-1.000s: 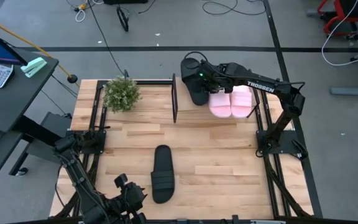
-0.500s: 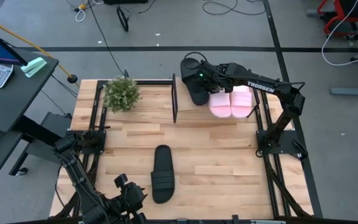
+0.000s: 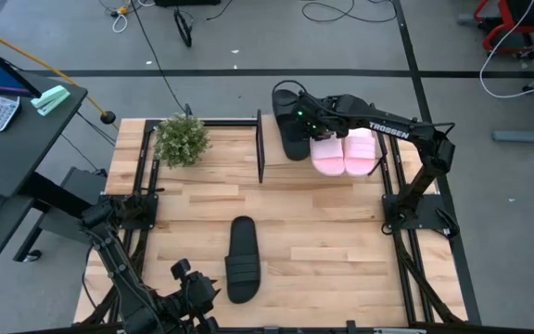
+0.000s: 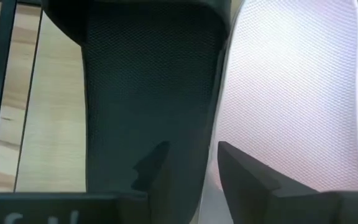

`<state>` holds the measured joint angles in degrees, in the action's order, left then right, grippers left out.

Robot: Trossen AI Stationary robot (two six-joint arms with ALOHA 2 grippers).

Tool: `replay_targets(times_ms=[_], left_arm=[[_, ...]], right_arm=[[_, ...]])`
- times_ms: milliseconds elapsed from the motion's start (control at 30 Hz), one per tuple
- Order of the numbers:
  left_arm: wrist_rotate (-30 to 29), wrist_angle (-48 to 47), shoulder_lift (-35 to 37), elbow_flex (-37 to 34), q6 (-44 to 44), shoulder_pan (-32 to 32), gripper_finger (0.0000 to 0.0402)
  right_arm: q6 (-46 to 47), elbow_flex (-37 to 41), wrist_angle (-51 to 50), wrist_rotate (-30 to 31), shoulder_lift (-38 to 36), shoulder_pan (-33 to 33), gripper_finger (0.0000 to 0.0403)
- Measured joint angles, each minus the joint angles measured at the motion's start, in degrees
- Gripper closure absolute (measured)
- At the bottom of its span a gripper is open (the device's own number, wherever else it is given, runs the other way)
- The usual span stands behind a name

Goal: Pick and place slides into the shelf
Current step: Adjust the right pink slipper on the shelf

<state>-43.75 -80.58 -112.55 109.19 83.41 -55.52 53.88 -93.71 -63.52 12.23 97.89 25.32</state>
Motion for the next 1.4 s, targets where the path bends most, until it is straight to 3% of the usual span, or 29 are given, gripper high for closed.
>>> replay_targets(times_ms=[367,667,933,1100,1400], left_arm=[[-0.17,0.02,0.00,0.00,1.50,-0.01,0.0294],[-0.17,-0.26,0.00,0.00,1.39,0.16,0.0294],[-0.17,-0.22,0.00,0.00,1.78,0.16,0.0294],[-0.17,-0.22,0.00,0.00,1.97,0.16,0.0294],[-0.17,-0.09,0.00,0.00,3.54,0.16,0.0294]], right_arm=[[-6.04,-2.39,0.38,0.33,-0.02,0.02,0.0261],[-19.44,-7.27,11.92,-2.49,-0.02,-2.15,0.0261],[-24.86,-10.75,-5.82,-2.01,-0.02,-1.70,0.0261],[-27.75,-10.82,-18.42,1.45,-0.02,0.33,0.0261],[-32.73,-10.82,-20.67,-2.26,-0.31,3.56,0.0261]])
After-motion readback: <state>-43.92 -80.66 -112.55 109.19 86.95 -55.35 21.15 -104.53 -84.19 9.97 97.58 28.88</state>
